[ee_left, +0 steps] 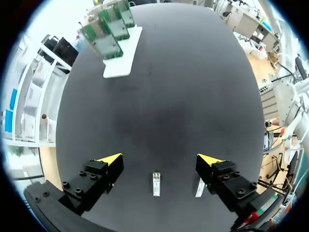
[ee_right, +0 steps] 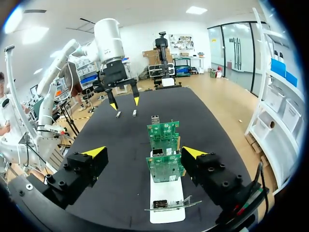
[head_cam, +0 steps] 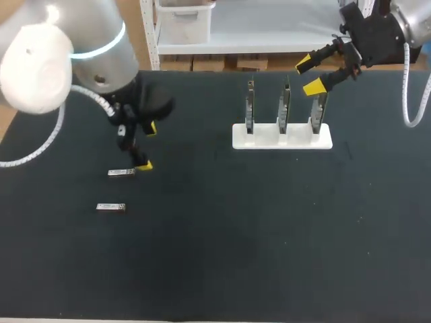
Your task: Pick up the optical module with the left hand, and insert it into the network port with the right hand.
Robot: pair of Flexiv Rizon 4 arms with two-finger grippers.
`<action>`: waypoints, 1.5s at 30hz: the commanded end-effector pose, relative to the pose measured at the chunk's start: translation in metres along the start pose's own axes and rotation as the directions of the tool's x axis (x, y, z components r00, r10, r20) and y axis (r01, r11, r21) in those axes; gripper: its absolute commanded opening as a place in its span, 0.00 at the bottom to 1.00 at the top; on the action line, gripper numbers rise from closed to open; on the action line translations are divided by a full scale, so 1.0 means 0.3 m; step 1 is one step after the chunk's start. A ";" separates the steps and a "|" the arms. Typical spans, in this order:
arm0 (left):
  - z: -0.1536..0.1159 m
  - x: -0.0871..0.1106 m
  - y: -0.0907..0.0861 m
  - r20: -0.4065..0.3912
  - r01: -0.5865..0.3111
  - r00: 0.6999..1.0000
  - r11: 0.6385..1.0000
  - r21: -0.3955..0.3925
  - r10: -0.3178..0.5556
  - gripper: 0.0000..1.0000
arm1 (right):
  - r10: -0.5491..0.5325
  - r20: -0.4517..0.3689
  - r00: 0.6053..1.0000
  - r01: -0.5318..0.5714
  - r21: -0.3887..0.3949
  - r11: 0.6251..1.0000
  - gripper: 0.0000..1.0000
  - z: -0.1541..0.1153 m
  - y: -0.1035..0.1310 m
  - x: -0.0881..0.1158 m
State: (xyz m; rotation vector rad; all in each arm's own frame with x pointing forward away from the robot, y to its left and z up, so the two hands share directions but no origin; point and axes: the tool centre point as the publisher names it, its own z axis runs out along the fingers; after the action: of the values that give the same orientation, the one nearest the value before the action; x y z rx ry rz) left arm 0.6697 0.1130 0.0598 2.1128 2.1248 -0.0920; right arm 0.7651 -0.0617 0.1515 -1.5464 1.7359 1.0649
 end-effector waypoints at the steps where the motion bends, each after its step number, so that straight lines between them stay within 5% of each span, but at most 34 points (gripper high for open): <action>1: 0.031 0.044 -0.027 0.000 0.002 1.000 1.000 -0.014 -0.002 1.00 | -0.001 0.000 1.000 0.001 0.007 1.000 1.00 0.000 0.010 0.000; 24: 0.114 0.282 -0.082 -0.098 0.111 0.989 0.994 0.015 -0.109 1.00 | -0.001 0.000 1.000 0.001 0.007 1.000 1.00 0.000 0.010 0.000; 45: 0.189 0.315 -0.020 -0.127 0.117 0.985 0.993 0.025 -0.113 1.00 | -0.001 0.000 1.000 0.001 0.007 1.000 1.00 0.000 0.010 0.000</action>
State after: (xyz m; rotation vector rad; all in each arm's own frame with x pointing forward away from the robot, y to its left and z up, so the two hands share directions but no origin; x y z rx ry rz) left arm 0.6617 0.1995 -0.0094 2.0555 2.3264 -0.0023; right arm 0.7650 -0.0616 0.1515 -1.5464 1.7360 1.0648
